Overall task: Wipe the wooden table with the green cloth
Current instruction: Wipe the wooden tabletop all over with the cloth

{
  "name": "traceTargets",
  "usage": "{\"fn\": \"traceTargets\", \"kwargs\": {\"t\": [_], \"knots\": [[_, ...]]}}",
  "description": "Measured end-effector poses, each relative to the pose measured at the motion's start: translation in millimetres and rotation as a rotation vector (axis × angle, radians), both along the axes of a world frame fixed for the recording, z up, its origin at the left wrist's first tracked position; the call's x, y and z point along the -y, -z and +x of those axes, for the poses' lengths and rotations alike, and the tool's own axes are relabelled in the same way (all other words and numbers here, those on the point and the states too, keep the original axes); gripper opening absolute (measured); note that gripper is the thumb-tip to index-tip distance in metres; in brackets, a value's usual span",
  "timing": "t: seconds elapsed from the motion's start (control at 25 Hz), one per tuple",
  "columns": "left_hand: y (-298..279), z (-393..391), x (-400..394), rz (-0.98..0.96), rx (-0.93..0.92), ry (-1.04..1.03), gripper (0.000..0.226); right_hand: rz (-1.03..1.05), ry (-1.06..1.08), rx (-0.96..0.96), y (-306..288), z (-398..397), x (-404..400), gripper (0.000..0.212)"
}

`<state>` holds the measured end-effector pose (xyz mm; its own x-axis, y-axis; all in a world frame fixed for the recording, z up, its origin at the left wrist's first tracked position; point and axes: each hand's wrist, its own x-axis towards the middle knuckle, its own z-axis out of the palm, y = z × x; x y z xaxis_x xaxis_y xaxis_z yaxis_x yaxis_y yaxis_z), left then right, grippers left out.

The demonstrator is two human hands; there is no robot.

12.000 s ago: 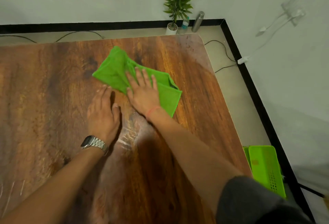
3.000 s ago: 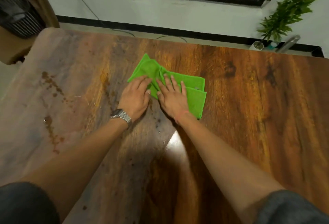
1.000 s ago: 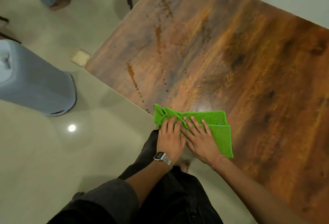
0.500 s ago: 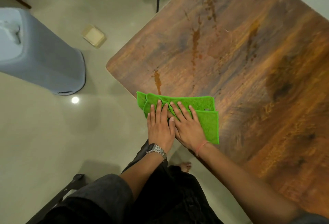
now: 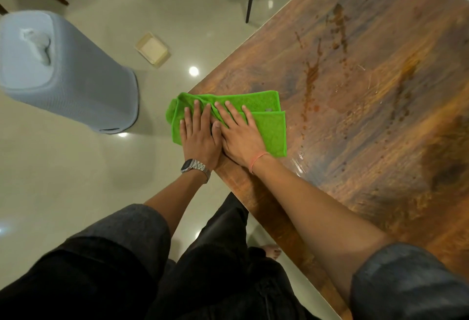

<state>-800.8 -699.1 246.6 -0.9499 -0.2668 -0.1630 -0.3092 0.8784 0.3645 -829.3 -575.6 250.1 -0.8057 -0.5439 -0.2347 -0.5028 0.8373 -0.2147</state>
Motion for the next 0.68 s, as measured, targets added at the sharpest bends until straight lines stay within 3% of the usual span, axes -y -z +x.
{"fn": "traceTargets", "kwargs": {"t": [0.24,0.68], "knots": [[-4,42,-32,-0.015,0.023,0.065,0.062,-0.037,0.019,0.025,0,43,-33,0.055],[-17,203,-154,-0.031,0.179,0.408,0.063,0.022,0.209,-0.008,0,239,-167,0.058]]}}
